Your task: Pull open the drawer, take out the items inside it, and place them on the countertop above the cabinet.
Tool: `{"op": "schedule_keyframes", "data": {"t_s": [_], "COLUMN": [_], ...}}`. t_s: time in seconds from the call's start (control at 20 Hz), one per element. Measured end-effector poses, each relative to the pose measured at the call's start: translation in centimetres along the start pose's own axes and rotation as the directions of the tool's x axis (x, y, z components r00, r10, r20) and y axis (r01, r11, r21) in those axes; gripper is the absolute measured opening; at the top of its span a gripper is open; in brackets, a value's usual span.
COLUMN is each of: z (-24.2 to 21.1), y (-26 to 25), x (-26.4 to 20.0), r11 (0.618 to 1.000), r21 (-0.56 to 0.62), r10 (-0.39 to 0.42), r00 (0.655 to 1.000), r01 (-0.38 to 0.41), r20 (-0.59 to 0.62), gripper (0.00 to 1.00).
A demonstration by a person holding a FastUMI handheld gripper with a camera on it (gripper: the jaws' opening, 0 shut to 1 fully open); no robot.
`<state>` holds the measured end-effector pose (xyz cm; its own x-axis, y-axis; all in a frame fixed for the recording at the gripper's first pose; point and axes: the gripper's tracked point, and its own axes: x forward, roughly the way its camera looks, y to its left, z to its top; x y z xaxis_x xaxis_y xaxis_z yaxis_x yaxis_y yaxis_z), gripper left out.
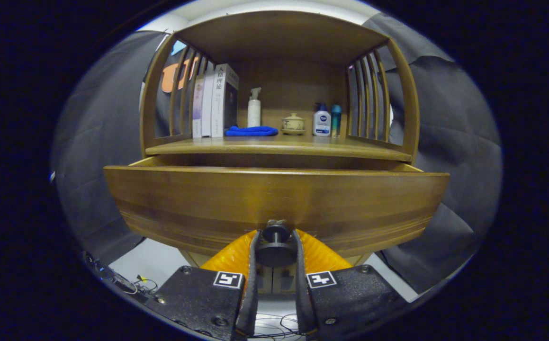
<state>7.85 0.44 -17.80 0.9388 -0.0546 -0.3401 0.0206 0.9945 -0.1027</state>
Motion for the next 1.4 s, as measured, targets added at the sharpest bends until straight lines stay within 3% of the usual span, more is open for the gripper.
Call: {"op": "schedule_keyframes", "data": {"t_s": [0.2,0.8,1.0,1.25,1.4], "z": [-1.7,-4.1,-1.5,2.8,4.4], "y": [0.2,0.9,1.2,2.5,2.7], "x": [-3.3,-7.8,-9.6,-12.4,-12.5], "r11": [0.997,0.991,0.981,0.964,0.962], "r21": [0.03,-0.03,-0.032,-0.106,-0.095], "r10": [0.066,0.131,0.19,0.245,0.253], "r00": [0.998,0.989,0.981,0.97,0.967], "r01": [-0.066,-0.133,-0.191,-0.243,-0.256], "r20": [0.013,-0.064,-0.032,0.003,-0.039], "gripper": [0.36,0.36,0.48,0.76,0.85]}}
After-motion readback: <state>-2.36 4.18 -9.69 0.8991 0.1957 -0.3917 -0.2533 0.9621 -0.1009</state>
